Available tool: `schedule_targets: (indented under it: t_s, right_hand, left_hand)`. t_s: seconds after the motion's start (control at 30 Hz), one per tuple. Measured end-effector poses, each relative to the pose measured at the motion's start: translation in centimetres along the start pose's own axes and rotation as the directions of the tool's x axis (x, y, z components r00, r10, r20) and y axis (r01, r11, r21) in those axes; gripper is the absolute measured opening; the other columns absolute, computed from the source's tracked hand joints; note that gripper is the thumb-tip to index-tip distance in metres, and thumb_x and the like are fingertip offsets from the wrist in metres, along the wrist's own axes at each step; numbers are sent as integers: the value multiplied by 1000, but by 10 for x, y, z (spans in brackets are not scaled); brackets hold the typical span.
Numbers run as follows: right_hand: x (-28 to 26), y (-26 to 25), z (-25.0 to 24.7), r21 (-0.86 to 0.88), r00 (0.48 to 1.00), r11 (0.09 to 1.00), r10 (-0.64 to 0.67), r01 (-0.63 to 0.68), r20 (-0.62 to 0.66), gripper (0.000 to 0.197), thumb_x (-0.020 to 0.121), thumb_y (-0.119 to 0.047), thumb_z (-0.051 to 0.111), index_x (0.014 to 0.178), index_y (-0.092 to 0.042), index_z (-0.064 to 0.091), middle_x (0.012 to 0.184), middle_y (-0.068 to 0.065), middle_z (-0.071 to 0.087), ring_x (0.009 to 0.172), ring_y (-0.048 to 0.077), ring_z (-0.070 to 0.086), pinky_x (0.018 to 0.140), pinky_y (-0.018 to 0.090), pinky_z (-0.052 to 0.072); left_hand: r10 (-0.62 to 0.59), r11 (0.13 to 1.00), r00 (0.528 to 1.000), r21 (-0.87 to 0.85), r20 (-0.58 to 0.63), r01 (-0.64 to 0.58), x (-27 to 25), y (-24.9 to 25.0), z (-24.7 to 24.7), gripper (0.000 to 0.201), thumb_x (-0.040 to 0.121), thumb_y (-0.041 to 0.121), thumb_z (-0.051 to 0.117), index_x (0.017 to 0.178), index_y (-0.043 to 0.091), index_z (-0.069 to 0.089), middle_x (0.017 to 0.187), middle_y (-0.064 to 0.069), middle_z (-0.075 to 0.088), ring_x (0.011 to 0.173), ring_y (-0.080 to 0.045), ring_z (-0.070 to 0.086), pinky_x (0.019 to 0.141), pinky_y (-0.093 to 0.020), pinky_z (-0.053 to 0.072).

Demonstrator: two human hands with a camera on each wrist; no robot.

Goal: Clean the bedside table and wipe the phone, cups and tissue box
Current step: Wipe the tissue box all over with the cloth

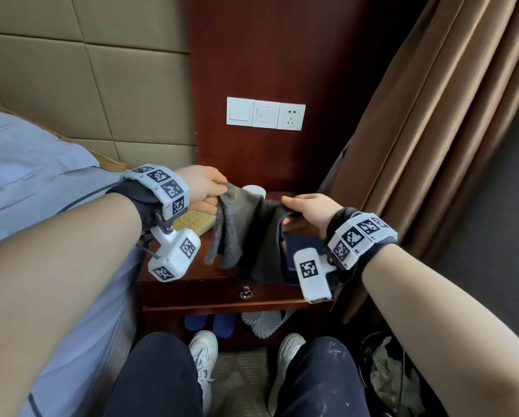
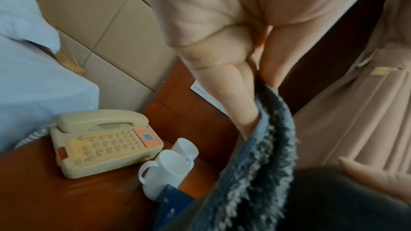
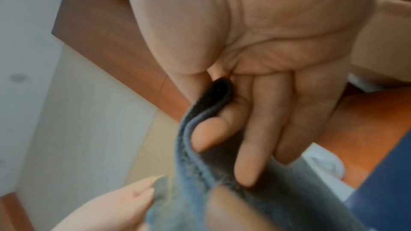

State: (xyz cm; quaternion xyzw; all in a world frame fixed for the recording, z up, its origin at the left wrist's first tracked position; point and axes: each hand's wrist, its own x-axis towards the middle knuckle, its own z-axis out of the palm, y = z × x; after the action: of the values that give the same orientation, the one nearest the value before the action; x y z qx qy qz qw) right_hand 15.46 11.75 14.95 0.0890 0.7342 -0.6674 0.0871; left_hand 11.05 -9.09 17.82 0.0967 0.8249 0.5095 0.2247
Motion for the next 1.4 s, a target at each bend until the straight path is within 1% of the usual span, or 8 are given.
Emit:
schedule_targets:
  t_s: [0.27, 0.47, 0.6, 0.77, 0.87, 1.1, 1.3, 1.4]
  right_hand:
    - [-10, -21, 35, -92, 982, 981, -159, 169, 105, 22, 98, -25, 42, 83, -17, 54, 74, 3, 66, 64, 10, 65, 72, 27, 53]
    - [-15, -26, 32, -170, 957, 950, -232, 262, 175, 25, 101, -18, 32, 109, -8, 53, 90, 3, 62, 76, 15, 61, 64, 24, 44]
    - [-9, -25, 21, -450, 880, 773, -469, 448, 70, 6, 89, -8, 57, 93, -13, 56, 77, -3, 49, 62, 7, 49, 71, 21, 44]
    - [-9, -25, 10, -539, 762, 634, -647, 555, 25, 28, 82, -20, 67, 101, -27, 47, 101, -3, 52, 76, 4, 47, 74, 13, 39]
    - [-12, -29, 11, -570, 781, 605, -616, 555, 107, 7, 87, -18, 63, 84, -19, 56, 76, -6, 55, 66, -3, 46, 69, 14, 39]
    - [-18, -46, 15, -674, 828, 584, -555, 453, 76, 24, 92, -26, 52, 69, -22, 49, 66, -5, 51, 63, 8, 46, 65, 25, 41]
    - [-26, -72, 23, -824, 821, 447, -570, 350, 39, 24, 90, -39, 52, 75, -21, 57, 78, -4, 57, 80, 15, 54, 75, 26, 42]
    - [-33, -77, 19, -834, 821, 428, -568, 347, 50, 24, 88, -41, 54, 76, -22, 59, 78, -6, 58, 80, 13, 54, 74, 26, 42]
  left_hand:
    - [156, 986, 986, 78, -61, -151, -3, 10, 24, 26, 93, -1, 43, 82, 21, 50, 98, -16, 54, 97, -27, 54, 99, -48, 46]
    - [250, 965, 962, 106, -106, -239, -8, 9, 13, 19, 85, 29, 60, 96, 15, 54, 67, 4, 54, 56, -9, 50, 60, -29, 42]
    - [285, 957, 955, 68, -79, -281, -13, 9, 8, 7, 89, 20, 55, 85, 25, 51, 83, -7, 54, 86, -24, 47, 78, -40, 38]
    - [332, 942, 943, -33, -34, -333, -18, 13, 6, 16, 92, 6, 51, 84, 20, 49, 78, -4, 52, 74, -16, 47, 71, -28, 39]
    - [315, 941, 949, -126, -18, -315, -19, 14, 5, 16, 94, 3, 46, 85, 16, 50, 72, -4, 42, 66, -14, 38, 65, -27, 34]
    - [301, 937, 951, -161, -75, -310, -23, 18, -1, 19, 98, 6, 39, 87, 17, 51, 55, 4, 45, 48, -4, 42, 71, -31, 50]
    - [363, 895, 928, -244, -86, -373, -30, 26, 14, 5, 96, 26, 45, 92, 23, 48, 80, 1, 57, 71, -8, 62, 66, -24, 52]
    - [428, 894, 899, -103, -92, -436, -29, 28, 12, 23, 87, 10, 60, 91, 25, 43, 80, 1, 60, 74, -11, 61, 67, -25, 52]
